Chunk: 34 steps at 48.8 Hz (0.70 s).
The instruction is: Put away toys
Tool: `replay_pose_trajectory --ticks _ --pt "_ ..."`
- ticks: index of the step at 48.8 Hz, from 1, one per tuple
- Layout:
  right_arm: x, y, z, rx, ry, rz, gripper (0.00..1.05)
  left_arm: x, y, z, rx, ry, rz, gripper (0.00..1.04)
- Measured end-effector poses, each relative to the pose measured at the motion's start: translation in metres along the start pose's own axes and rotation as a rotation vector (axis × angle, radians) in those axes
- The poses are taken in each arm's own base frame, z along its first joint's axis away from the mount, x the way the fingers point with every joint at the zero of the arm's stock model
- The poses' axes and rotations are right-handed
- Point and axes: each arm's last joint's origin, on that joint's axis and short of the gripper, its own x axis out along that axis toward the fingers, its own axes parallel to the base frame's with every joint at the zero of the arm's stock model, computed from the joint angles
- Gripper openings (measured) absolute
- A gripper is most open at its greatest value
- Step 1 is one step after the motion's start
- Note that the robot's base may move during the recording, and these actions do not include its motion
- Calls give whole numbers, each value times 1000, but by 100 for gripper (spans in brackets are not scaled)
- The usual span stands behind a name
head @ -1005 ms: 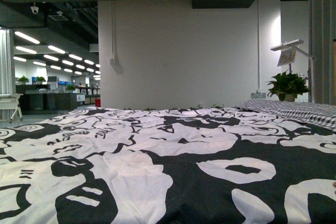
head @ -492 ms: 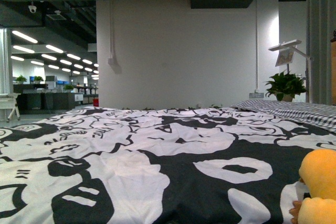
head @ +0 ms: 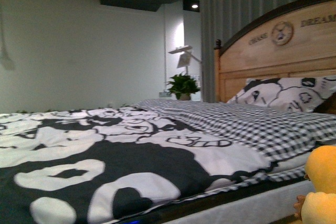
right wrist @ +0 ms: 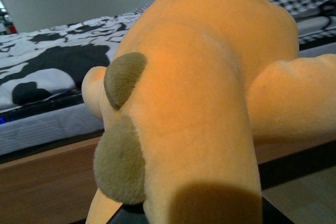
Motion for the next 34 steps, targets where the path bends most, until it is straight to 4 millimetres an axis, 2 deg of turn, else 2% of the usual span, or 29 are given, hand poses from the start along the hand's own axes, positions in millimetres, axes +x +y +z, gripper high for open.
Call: replay_pose_trajectory --ticks 34 --pt "0 0 0 3 0 3 19 0 0 0 0 -2 1 99"
